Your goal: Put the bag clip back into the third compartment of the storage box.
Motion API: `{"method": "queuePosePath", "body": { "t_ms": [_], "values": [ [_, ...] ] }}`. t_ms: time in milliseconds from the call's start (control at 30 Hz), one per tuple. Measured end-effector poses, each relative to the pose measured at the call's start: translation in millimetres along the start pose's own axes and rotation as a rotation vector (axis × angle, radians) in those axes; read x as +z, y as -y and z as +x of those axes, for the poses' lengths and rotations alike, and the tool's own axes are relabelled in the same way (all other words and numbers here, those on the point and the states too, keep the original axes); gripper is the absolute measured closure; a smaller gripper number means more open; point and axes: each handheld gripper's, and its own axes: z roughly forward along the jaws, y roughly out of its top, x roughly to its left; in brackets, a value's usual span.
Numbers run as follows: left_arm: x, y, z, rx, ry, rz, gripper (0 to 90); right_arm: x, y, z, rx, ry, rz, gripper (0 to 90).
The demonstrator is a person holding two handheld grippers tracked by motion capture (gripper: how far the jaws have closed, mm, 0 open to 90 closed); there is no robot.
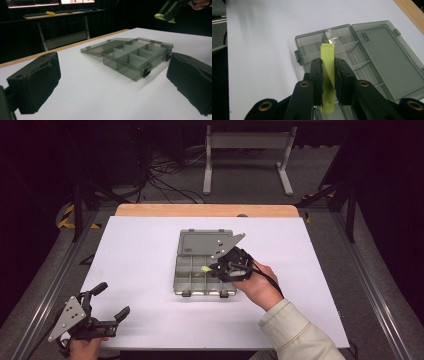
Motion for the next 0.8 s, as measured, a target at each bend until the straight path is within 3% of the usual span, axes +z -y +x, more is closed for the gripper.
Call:
{"method": "queuePosePath", "body": {
  "t_ms": [800],
  "values": [
    [0.7,0.2,0.1,-0.001,0.003,-0.001,0.0,22.0,-7.7,-49.2,0.118,0.071,-0.015,77.9]
  ]
}}
